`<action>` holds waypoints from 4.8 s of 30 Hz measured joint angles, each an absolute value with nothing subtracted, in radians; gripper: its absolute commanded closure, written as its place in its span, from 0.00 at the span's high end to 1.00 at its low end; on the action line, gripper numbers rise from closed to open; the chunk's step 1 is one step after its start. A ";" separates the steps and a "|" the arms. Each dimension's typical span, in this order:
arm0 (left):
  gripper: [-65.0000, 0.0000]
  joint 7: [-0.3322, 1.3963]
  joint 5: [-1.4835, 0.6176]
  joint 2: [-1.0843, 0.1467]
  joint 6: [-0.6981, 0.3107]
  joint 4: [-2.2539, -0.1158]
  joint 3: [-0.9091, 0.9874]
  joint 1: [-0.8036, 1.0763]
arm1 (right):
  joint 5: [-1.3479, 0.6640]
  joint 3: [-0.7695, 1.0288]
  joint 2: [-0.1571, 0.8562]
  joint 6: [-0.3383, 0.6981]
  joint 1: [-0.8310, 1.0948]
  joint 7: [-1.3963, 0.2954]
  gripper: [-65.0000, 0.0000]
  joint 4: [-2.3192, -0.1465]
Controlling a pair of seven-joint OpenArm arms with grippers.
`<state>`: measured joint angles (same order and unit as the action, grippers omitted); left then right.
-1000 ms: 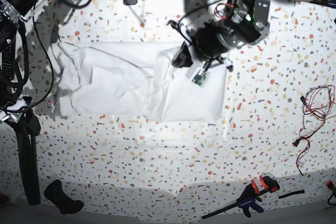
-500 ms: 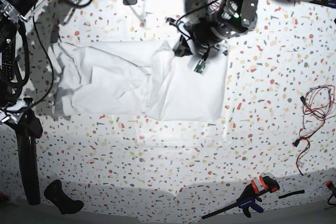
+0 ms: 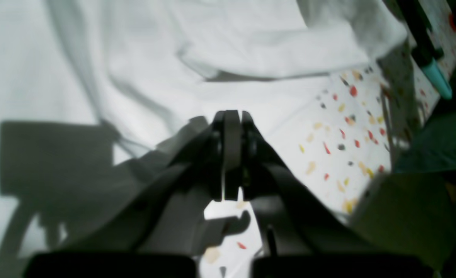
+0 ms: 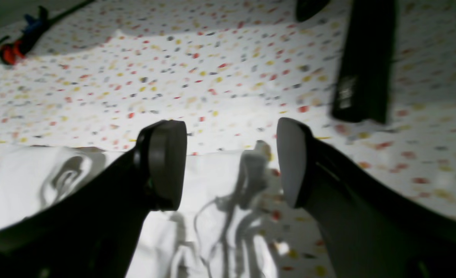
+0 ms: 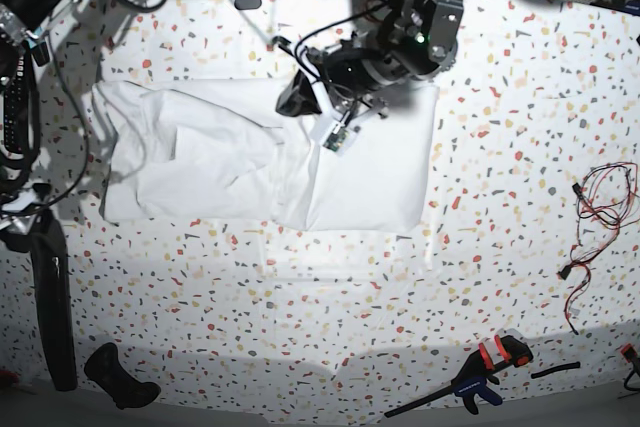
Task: Fold the T-shirt properly
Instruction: 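Release the folded end and raise the left gripper, then grasp the folded stack with the left gripper while the right gripper grasps the other end, then lift the shirt end with the right gripper and fold it over toward the left gripper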
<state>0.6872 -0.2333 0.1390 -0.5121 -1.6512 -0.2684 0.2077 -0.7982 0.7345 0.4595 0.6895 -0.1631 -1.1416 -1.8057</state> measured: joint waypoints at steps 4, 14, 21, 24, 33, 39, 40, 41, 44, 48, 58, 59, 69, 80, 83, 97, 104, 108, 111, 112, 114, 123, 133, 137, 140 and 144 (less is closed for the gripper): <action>0.00 0.687 -0.233 0.139 -0.511 -1.651 -0.268 0.202 | -0.798 0.735 0.489 0.689 -0.163 -1.142 0.56 -1.806; 0.18 0.710 -0.160 0.139 -0.512 -1.651 -0.268 0.149 | -0.746 0.735 0.491 0.685 -0.144 -1.138 0.56 -1.562; 0.26 0.709 -0.106 0.139 -0.513 -1.651 -0.268 0.090 | -0.823 0.733 0.504 0.690 -0.150 -1.152 0.56 -1.206; 0.26 0.710 -0.106 0.139 -0.513 -1.651 -0.268 0.092 | -0.879 0.733 0.538 0.690 -0.152 -1.159 0.56 -1.077; 0.26 0.710 -0.106 0.139 -0.513 -1.651 -0.268 0.094 | -1.013 0.624 0.604 0.690 -0.158 -1.161 0.56 -0.955; 0.26 0.710 -0.106 0.139 -0.513 -1.651 -0.268 0.094 | -1.013 0.449 0.598 0.690 -0.197 -1.161 0.56 -0.955; 0.26 0.710 -0.105 0.139 -0.513 -1.651 -0.268 0.094 | -1.016 0.416 0.598 0.690 -0.205 -1.158 0.56 -0.956; 0.26 0.713 -0.105 0.139 -0.513 -1.651 -0.268 0.094 | -1.016 0.387 0.597 0.690 -0.211 -1.158 0.56 -0.955; 0.26 0.741 -0.106 0.139 -0.513 -1.651 -0.268 0.093 | -1.024 0.325 0.595 0.691 -0.221 -1.153 0.56 -0.958; 0.26 0.752 -0.106 0.139 -0.513 -1.651 -0.268 0.094 | -1.025 0.300 0.584 0.694 -0.227 -1.153 0.56 -0.958; 0.26 0.751 -0.105 0.139 -0.513 -1.651 -0.268 0.094 | -1.021 0.298 0.569 0.693 -0.223 -1.154 0.00 -0.958; 0.26 0.752 -0.105 0.139 -0.513 -1.651 -0.268 0.094 | -1.020 0.298 0.569 0.693 -0.228 -1.157 0.00 -0.958; 0.26 0.752 -0.105 0.138 -0.513 -1.651 -0.268 0.094 | -1.454 0.294 0.566 0.694 -0.319 -1.404 0.00 -1.044; 0.24 1.030 -0.108 0.132 -0.508 -1.836 -0.268 0.097 | -1.444 0.294 0.531 0.694 -0.338 -1.412 0.00 -1.171; 0.24 1.024 -0.106 0.103 -0.492 -1.956 -0.269 0.097 | -1.441 0.294 0.523 0.694 -0.346 -1.415 0.00 -1.171; 0.24 0.845 0.251 -0.179 0.060 -1.979 -0.268 0.214 | -1.444 0.295 0.366 0.694 -0.358 -1.412 0.00 -1.172; 0.24 0.829 0.243 -0.196 0.022 -1.890 -0.270 0.213 | -1.440 0.299 0.297 0.694 -0.377 -1.415 0.00 -1.172; 0.24 0.807 0.220 -0.194 0.007 -1.766 -0.270 0.211 | -1.444 0.299 0.229 0.694 -0.405 -1.412 0.00 -1.172; 0.24 0.749 0.190 -0.196 0.005 -1.695 -0.270 0.207 | -1.443 0.296 0.172 0.694 -0.406 -1.412 0.00 -1.172; 0.24 0.731 0.194 -0.194 0.005 -1.684 -0.270 0.203 | -1.439 0.284 0.156 0.694 -0.405 -1.412 0.00 -1.172; 0.24 0.731 0.194 -0.194 0.007 -1.683 -0.270 0.200 | -1.385 0.239 0.127 0.694 -0.406 -1.410 0.00 -1.172; 0.24 0.735 0.193 -0.194 0.007 -1.689 -0.270 0.199 | -1.112 0.020 -0.024 0.694 -0.407 -1.352 0.00 -1.172; 0.24 0.736 0.189 -0.194 0.007 -1.689 -0.270 0.199 | -0.746 0.004 -0.152 0.693 -0.404 -1.197 0.00 -1.172; 0.24 0.736 0.189 -0.193 0.008 -1.689 -0.270 0.199 | -0.732 -0.010 -0.147 0.693 -0.404 -1.210 0.18 -1.172; 0.24 0.739 0.189 -0.194 0.007 -1.691 -0.270 0.199 | -0.759 -0.012 -0.147 0.693 -0.404 -1.212 0.27 -1.172; 0.24 0.739 0.190 -0.193 0.007 -1.691 -0.270 0.199 | -0.901 -0.014 -0.149 0.693 -0.402 -1.212 0.27 -1.172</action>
<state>0.7387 0.1898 -0.1932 0.0074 -1.6905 -0.2703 0.1993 -0.9009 -0.0135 -0.1490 0.6930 -0.4019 -1.2121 -1.1717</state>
